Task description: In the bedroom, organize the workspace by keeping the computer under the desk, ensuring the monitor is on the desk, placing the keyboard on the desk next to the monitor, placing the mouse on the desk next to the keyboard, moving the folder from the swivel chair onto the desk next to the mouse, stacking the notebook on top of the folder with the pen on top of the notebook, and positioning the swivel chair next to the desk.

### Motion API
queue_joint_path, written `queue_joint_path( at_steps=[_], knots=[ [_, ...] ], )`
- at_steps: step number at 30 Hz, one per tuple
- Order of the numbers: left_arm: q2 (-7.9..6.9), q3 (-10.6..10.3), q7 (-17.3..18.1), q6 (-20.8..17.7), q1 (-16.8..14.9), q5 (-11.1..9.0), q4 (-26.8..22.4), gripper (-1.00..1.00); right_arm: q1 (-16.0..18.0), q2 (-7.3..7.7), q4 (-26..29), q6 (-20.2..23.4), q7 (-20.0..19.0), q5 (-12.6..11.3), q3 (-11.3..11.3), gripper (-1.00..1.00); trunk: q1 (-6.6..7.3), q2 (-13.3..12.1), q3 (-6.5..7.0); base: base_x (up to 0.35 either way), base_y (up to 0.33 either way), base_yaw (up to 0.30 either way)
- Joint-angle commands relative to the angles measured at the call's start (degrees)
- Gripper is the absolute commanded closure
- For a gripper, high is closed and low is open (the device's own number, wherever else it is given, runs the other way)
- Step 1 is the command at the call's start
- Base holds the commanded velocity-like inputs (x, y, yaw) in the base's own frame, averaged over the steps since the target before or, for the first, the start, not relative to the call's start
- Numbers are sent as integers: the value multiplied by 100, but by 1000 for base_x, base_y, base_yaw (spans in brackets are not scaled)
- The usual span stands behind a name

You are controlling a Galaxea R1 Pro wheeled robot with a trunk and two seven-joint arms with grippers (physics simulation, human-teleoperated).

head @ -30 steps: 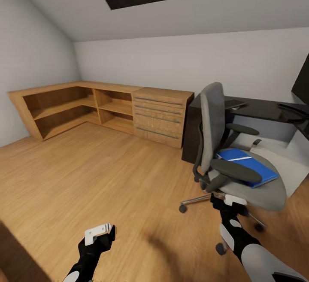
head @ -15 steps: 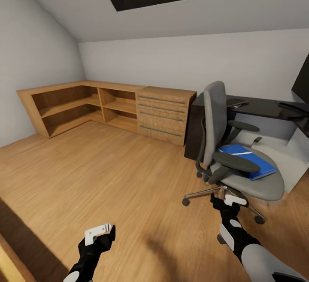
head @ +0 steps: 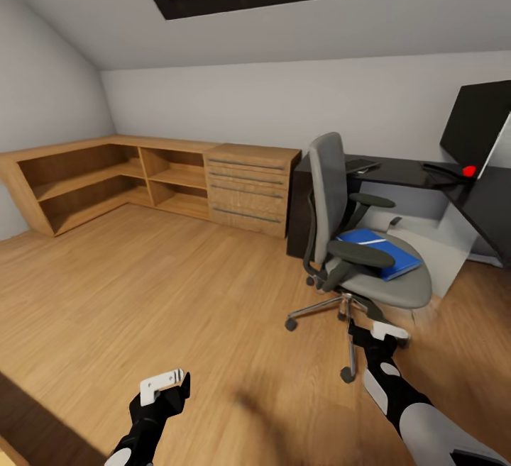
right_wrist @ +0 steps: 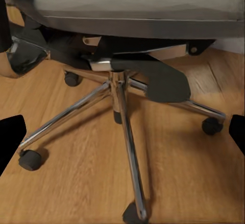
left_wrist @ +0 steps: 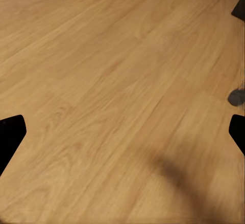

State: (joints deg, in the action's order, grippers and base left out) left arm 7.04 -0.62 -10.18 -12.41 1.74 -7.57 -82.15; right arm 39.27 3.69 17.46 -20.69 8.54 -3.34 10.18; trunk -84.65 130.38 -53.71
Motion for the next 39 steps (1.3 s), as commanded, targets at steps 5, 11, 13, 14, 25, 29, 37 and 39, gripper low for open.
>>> queue_joint_path(
  at_steps=[5,11,13,14,25,29,37,39],
  knots=[
    [-1,-7,-36,-25,2,-60,-13,-100,3,0,-13,11,-8,-52,-3,-100,1,2,7,-3,1,-260],
    [-1,-6,-40,-23,2,-60,-12,-100,5,2,-30,207,-15,-224,8,-100,1,2,22,0,0,-269],
    [-1,-3,-42,-23,2,-60,-12,-100,7,10,-22,388,-21,-396,10,-100,1,2,28,0,0,-270],
    [-1,-2,-43,-24,2,-60,-12,-100,8,18,-15,529,-24,-539,10,-100,1,2,32,0,0,-270],
    [-1,1,-45,-19,2,-57,-12,-100,8,261,38,2182,-290,-1966,37,-100,1,2,74,0,0,-268],
    [-1,1,-45,-18,2,-53,-12,-100,7,475,107,2788,-632,-2498,42,-100,1,2,80,0,0,-161],
    [-1,0,-46,-20,2,-49,-12,-100,9,782,331,3468,-889,-4360,253,-100,1,2,83,0,0,-33],
    [-1,0,-46,-20,2,-50,-12,-100,7,845,347,3568,-908,-4844,306,-100,1,2,83,0,0,-6]
  ],
)
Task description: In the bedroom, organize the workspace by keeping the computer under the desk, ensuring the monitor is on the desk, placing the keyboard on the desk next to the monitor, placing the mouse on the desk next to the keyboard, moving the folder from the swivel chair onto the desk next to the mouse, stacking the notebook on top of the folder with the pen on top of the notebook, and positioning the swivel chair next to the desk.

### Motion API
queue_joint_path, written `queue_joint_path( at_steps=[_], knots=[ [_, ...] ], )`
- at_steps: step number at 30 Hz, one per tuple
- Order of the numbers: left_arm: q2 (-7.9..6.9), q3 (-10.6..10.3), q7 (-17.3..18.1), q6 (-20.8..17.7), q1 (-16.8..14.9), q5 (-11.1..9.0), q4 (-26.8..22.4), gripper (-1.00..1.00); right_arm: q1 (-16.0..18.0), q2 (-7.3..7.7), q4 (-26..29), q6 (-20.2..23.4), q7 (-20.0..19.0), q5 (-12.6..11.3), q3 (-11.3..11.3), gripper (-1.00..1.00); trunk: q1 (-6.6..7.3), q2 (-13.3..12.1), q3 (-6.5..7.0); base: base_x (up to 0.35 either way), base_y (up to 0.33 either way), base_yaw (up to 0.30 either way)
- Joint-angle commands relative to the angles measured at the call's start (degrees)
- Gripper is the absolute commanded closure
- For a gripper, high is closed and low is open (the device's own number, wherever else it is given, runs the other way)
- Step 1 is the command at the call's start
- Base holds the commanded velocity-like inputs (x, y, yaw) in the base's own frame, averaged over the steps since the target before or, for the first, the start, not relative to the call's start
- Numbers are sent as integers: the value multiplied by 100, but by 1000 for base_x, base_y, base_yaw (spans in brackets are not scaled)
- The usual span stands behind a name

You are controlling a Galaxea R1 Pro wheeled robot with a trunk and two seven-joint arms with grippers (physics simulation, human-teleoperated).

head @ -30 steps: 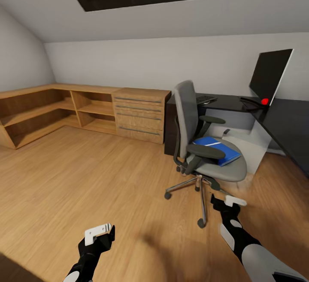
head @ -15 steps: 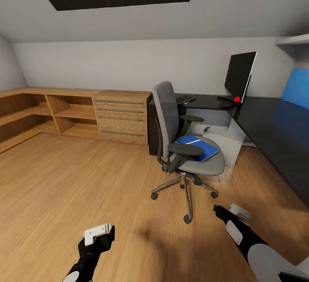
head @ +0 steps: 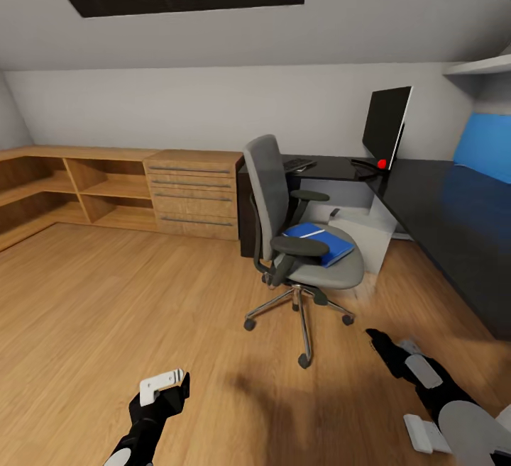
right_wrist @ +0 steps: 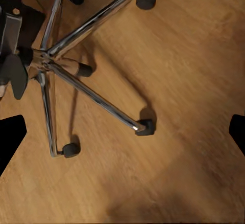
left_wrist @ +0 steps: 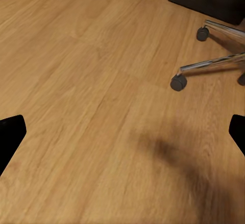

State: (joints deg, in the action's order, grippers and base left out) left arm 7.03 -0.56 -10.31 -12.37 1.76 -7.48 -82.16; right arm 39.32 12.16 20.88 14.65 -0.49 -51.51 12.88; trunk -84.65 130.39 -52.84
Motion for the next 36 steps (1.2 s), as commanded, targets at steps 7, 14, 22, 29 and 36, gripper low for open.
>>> queue_joint_path(
  at_steps=[7,14,22,29,36],
  knots=[
    [0,-6,-32,-25,0,-54,-11,-100,0,79,511,207,-39,-611,90,-100,1,2,-4,0,0,-1],
    [-5,-8,-39,-20,0,-52,-11,-100,-13,85,638,190,-329,-580,92,-100,1,2,-4,89,0,0],
    [-2,-13,-33,-20,0,-59,-11,-100,-21,80,638,185,-692,-318,92,-100,1,2,-4,153,0,0],
    [0,-14,-33,-20,0,-60,-11,-100,-26,91,636,184,-714,-265,106,-100,1,2,-4,19,0,0],
    [0,-14,-32,-20,0,-60,-11,-100,-29,105,636,180,-709,-263,115,-100,1,2,-4,-17,0,0]
  ],
)
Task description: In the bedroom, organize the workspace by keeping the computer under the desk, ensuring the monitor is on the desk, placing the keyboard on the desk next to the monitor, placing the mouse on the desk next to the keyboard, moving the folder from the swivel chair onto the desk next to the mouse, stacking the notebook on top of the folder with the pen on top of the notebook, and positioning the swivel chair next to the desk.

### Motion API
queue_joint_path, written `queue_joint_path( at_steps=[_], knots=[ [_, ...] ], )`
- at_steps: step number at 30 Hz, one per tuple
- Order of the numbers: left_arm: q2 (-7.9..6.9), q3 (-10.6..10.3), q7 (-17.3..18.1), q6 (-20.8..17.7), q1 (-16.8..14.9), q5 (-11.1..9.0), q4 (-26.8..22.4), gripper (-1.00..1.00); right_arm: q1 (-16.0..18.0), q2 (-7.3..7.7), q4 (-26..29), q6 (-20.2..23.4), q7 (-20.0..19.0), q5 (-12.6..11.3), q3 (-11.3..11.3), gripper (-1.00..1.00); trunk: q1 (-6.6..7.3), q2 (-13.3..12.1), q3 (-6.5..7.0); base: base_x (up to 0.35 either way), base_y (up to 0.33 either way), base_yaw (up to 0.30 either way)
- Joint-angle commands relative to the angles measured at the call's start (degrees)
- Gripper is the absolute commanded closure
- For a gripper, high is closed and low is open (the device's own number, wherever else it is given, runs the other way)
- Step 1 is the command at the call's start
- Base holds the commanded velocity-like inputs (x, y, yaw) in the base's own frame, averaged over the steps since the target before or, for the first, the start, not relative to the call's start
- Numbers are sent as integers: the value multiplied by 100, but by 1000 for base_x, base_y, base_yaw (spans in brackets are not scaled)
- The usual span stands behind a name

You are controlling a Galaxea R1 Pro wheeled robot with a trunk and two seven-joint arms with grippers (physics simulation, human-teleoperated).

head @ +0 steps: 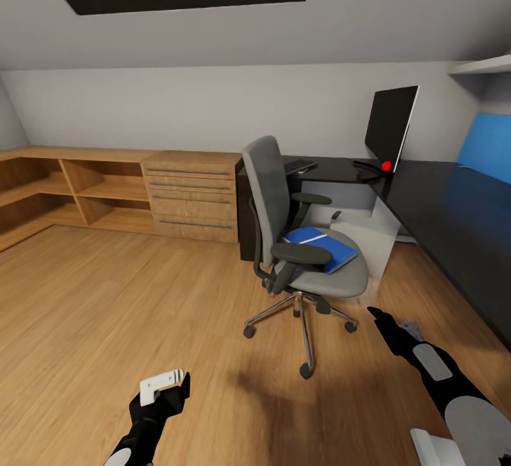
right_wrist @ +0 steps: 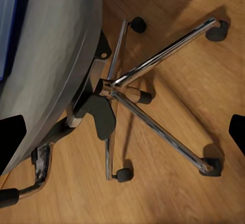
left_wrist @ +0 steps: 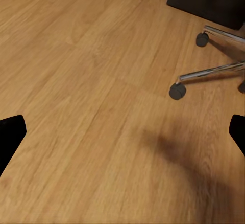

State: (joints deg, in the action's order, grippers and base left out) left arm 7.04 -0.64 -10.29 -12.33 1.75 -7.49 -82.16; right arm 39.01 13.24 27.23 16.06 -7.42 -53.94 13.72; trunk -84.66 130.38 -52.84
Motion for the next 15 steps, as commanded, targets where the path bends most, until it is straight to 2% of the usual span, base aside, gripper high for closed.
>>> queue_joint_path(
  at_steps=[1,5,15],
  knots=[
    [-1,-7,-34,-23,0,-64,-11,-100,4,3,1,38,-20,-20,34,-100,1,2,-4,-32,0,0],
    [-1,-7,-34,-23,0,-67,-11,-100,5,23,1,38,-22,-20,34,-100,1,2,-4,-17,0,0],
    [-1,-7,-34,-23,0,-68,-11,-100,3,105,-7,38,-36,-20,35,-100,221,-399,175,-2,0,0]
  ],
)
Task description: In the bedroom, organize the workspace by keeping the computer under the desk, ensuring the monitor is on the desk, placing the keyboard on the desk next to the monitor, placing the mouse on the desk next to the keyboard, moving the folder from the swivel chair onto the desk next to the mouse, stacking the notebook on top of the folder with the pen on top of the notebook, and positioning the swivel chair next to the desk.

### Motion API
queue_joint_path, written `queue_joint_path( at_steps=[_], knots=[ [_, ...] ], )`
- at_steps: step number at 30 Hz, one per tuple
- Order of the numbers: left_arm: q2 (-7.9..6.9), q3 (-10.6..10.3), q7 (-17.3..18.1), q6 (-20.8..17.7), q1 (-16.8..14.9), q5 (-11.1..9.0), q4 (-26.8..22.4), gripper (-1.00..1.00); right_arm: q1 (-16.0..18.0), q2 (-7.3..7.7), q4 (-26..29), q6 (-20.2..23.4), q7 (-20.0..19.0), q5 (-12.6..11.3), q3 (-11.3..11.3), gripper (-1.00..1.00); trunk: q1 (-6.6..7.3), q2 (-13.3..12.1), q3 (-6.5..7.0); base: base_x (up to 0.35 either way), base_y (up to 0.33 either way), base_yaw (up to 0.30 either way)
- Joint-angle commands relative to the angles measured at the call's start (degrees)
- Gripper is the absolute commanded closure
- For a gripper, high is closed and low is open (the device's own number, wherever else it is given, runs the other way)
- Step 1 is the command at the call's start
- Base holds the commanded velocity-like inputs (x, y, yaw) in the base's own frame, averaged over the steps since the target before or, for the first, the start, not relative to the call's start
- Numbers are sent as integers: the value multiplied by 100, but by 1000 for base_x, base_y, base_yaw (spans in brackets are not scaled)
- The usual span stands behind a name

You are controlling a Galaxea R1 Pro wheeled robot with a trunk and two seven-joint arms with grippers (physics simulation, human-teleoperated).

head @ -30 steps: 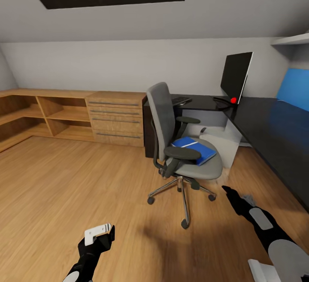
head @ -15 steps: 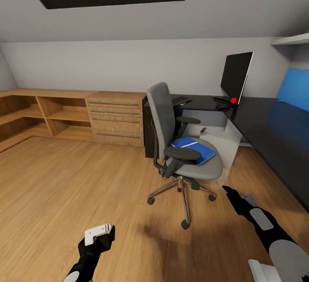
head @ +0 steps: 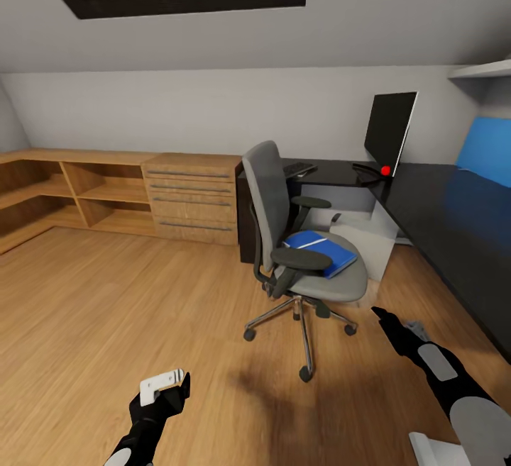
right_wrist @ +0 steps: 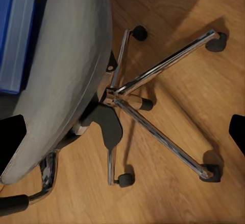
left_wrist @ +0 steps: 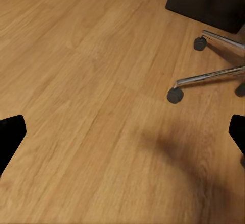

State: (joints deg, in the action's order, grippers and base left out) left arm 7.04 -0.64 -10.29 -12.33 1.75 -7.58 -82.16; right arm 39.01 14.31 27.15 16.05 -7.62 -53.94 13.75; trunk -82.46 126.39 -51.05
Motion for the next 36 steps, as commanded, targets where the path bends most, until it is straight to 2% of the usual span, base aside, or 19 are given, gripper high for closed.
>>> queue_joint_path(
  at_steps=[1,26,30,36],
  knots=[
    [-1,-7,-34,-24,0,-60,-11,-100,4,2,1,39,-17,-20,32,-100,23,-40,14,0,0,0],
    [4,-7,-43,-24,0,-51,-1,-100,1,-15,12,-25,-53,-21,23,-100,572,-1042,463,0,0,0],
    [8,-7,-43,-24,0,-51,-2,-100,1,-56,8,-96,-482,-43,24,-100,594,-1082,481,0,0,0],
    [7,-7,-43,-24,0,-51,-2,-100,1,-66,6,-120,-748,-43,25,-100,594,-1082,481,0,0,0]
  ],
)
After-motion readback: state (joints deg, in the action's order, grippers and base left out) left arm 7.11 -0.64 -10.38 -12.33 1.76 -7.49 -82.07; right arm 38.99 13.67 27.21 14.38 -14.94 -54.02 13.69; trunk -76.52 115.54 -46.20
